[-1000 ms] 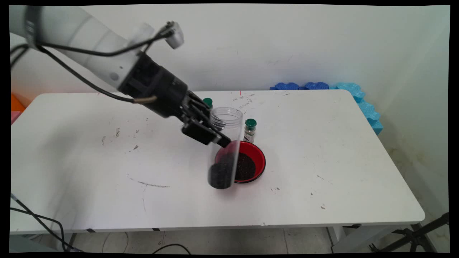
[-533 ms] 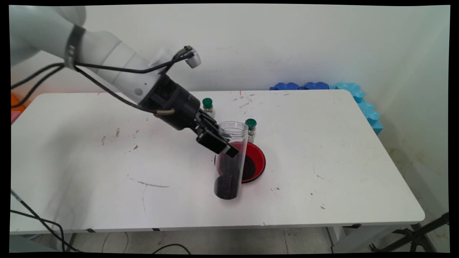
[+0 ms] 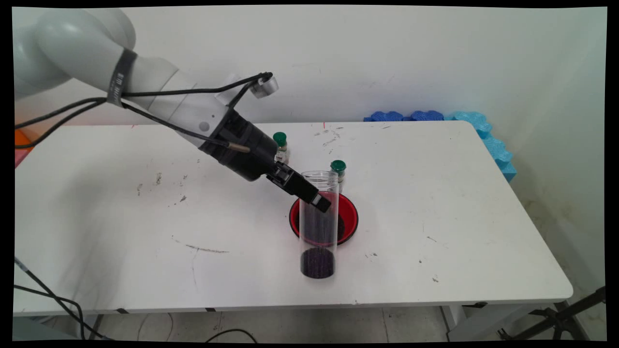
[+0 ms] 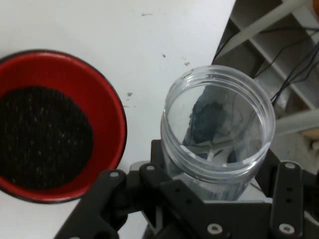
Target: Pour the black seasoning powder in the red bowl
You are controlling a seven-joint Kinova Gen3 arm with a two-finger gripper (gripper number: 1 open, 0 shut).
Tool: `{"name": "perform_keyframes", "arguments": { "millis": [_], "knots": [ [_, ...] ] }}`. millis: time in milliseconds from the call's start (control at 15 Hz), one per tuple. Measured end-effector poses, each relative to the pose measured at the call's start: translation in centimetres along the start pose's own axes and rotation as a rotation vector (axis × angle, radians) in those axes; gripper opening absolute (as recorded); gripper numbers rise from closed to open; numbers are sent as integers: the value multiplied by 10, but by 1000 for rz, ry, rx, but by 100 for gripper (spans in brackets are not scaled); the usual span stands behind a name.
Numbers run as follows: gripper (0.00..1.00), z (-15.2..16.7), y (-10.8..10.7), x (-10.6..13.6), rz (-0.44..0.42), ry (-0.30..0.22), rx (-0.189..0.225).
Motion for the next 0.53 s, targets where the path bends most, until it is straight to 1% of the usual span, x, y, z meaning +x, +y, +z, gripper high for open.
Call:
{"name": "perform_keyframes", "arguments": {
  "millis": [133, 333, 533],
  "knots": [
    [0, 3, -4, -1, -72, 0, -5],
    [0, 7, -13, -3, -220, 3, -11],
    [0, 10, -19, -4, -337, 10, -18]
  ]
}}
